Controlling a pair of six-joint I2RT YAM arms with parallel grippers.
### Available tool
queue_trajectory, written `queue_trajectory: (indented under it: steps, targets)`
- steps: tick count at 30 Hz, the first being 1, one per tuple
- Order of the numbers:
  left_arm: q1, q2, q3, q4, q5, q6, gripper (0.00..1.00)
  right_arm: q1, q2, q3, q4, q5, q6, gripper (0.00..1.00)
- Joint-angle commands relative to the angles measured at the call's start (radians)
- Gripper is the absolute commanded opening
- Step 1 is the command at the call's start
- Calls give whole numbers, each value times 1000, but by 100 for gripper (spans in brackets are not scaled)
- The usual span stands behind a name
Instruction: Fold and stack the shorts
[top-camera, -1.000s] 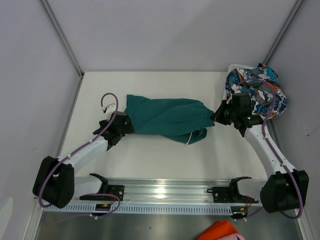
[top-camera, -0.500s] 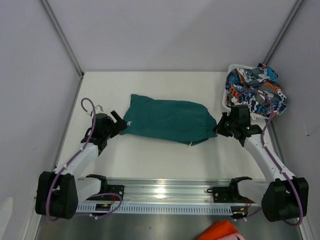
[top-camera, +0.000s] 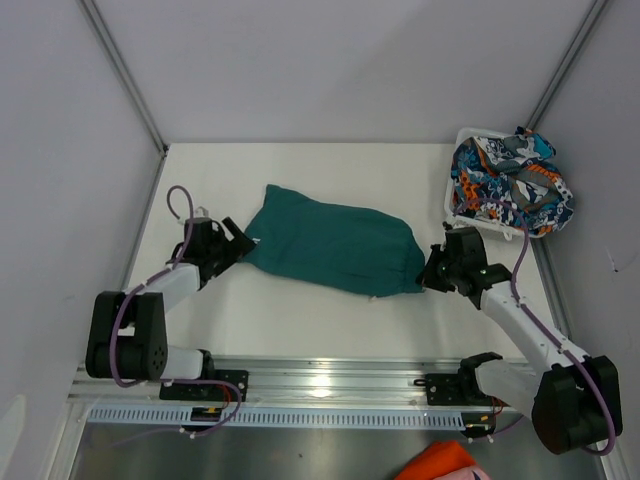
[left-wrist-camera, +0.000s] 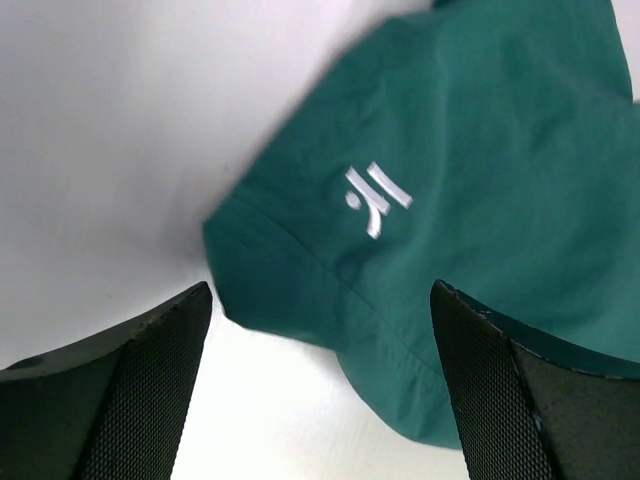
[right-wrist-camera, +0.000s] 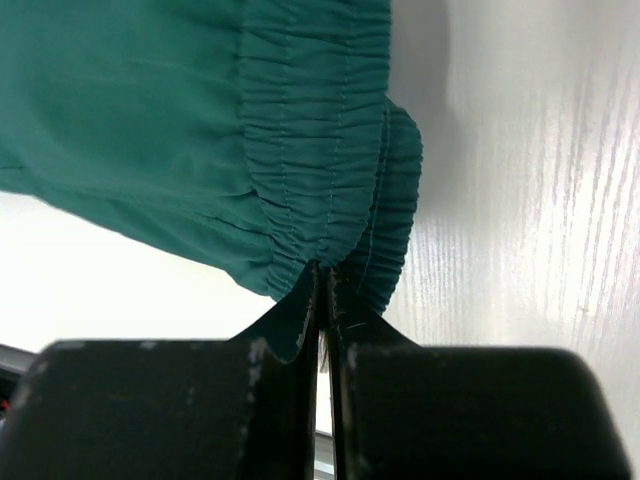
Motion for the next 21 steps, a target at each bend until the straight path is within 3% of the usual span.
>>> queue_trajectory:
  steps: [1,13,16,17,21]
  targets:
    - [72,31,40,58,42,7,91,6,24,-36,41,33,18,0]
    - [135,28,83,53,61,-20,86,36,44,-90,80,88,35,0]
    - [137,79,127,61,95,-20,79,44,44,-93,80,100,35,0]
    - [137,106,144,60,104,-16,71,46,44,-93,80,102,34,0]
    - [137,171,210,47,139,11,59,47,46,-96,86,105,34,0]
